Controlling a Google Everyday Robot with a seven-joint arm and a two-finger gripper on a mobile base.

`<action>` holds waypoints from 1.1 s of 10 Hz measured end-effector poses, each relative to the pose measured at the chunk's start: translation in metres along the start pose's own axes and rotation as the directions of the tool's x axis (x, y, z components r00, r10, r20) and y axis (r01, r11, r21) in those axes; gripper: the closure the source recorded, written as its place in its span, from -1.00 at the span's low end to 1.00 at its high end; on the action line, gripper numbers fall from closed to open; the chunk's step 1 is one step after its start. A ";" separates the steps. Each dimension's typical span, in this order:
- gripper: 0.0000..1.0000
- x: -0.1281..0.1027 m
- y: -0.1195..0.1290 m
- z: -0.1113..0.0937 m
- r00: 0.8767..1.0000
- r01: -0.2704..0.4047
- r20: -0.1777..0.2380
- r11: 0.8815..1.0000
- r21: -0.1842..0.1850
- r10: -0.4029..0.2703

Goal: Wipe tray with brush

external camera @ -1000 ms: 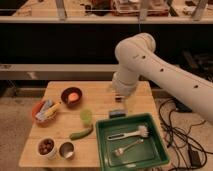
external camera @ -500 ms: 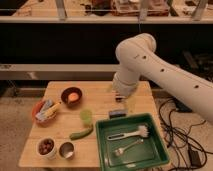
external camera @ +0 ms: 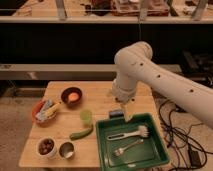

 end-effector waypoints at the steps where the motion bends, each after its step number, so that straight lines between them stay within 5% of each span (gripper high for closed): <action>1: -0.60 0.001 0.004 0.010 1.000 -0.011 0.006 1.000 -0.012 0.011; 3: -0.60 0.003 0.023 0.042 0.999 -0.045 0.011 0.998 -0.045 0.045; 8: -0.60 0.019 0.082 0.167 0.989 -0.146 0.003 0.983 -0.110 0.148; 11: -0.60 0.022 0.089 0.181 0.987 -0.159 0.001 0.981 -0.112 0.160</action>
